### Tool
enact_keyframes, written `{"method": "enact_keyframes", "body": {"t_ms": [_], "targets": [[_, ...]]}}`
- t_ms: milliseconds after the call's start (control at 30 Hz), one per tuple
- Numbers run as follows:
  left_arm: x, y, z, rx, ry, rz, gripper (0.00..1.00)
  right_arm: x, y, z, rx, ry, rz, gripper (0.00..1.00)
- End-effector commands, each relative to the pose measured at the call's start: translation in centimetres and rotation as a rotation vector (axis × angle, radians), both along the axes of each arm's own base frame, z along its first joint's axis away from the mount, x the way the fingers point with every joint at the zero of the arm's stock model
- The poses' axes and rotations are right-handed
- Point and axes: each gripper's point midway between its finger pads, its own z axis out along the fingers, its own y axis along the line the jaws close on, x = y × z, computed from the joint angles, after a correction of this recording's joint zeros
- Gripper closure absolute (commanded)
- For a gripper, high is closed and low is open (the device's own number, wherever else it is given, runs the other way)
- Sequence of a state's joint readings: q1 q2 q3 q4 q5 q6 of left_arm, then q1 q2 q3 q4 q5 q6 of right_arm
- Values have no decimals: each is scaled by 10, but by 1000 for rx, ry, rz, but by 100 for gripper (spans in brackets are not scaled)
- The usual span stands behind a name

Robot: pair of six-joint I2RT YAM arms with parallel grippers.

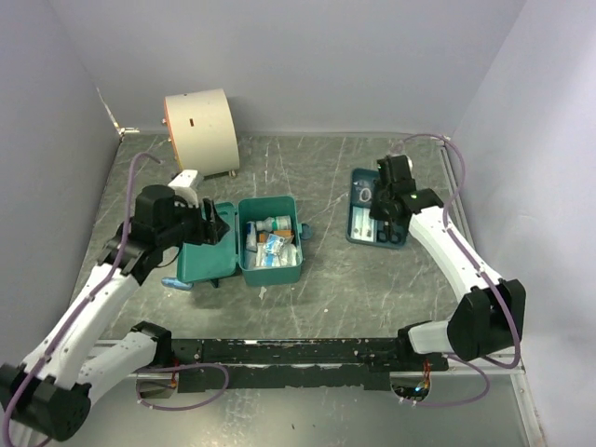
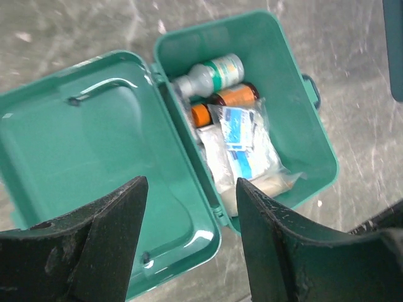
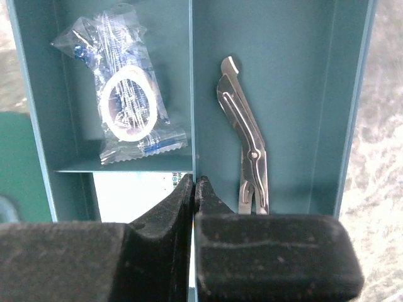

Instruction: Organize the medicine kit

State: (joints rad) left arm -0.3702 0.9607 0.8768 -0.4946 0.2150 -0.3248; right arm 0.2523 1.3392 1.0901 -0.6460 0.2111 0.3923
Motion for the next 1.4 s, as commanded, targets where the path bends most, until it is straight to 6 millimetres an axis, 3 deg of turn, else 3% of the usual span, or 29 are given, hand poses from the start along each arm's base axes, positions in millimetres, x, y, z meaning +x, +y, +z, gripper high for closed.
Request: {"method": "enact_keyframes", "body": {"t_ms": [0,133,300,500,733,1100,1367], "targets": [[6,40,24,49,-141,216,31,-4,39,19,-25,28,96,100],[-8,77,38,63,-201,400,30,-1,78,33,-28,35,158,100],[-35,105,48,6,-256,534,27,-1,134,48,-4,19,235,100],[-53,115,66,-70,-361,559,22,1,195,60,16,-8,291,100],[-54,119,67,-58,-365,576,21,-10,251,46,23,2,331,100],[-46,113,61,-39,-346,553,20,-26,266,19,-34,84,293,100],[-47,114,63,-45,-351,554,19,-35,277,25,-29,68,288,100]]}}
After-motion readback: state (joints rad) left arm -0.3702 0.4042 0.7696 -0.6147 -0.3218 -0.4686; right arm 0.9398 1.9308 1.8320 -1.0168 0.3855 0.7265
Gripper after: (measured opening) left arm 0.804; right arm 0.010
